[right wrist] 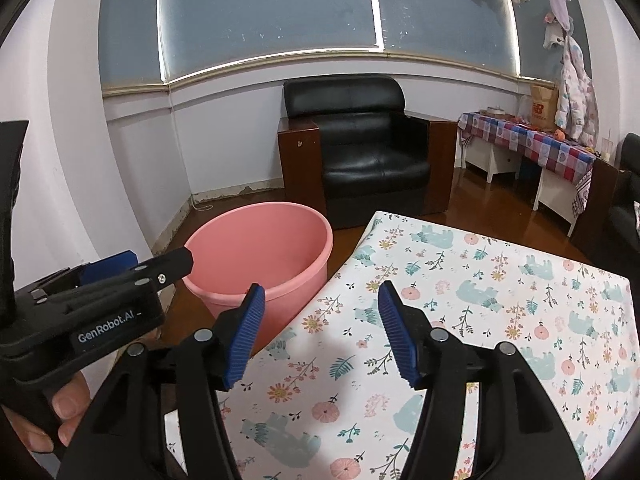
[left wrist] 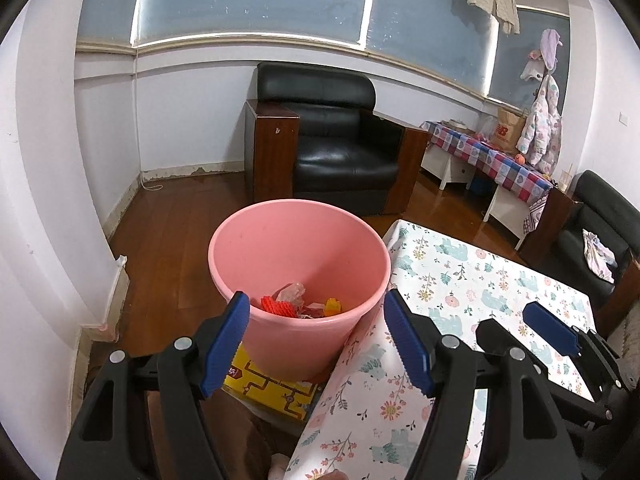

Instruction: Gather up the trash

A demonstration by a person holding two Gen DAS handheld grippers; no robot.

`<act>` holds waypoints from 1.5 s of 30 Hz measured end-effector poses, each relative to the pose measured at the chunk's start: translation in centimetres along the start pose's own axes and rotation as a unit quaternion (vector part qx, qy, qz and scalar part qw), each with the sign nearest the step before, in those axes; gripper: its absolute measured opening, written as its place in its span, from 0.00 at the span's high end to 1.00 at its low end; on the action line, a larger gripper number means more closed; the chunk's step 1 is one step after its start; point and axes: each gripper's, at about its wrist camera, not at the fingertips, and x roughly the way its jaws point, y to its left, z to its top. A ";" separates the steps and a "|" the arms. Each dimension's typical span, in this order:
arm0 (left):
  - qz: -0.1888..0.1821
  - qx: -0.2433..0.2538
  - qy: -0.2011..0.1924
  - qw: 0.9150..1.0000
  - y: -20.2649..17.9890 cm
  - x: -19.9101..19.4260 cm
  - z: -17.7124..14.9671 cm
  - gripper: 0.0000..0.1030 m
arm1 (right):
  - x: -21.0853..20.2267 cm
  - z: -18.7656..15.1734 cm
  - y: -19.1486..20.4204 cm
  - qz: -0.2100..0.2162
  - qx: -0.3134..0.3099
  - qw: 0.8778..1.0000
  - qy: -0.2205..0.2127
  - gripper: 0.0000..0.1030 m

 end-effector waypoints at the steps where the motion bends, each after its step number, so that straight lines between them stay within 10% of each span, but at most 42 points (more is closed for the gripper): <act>1: 0.000 0.000 0.000 1.000 0.0 0.1 0.2 0.34 | -0.1 0.0 0.0 0.000 0.001 1.000 -0.001 0.42; 45: -0.011 0.014 -0.015 1.000 -1.0 -2.0 -1.7 0.37 | -2.8 -0.3 -0.7 -0.005 0.051 0.999 -0.019 0.42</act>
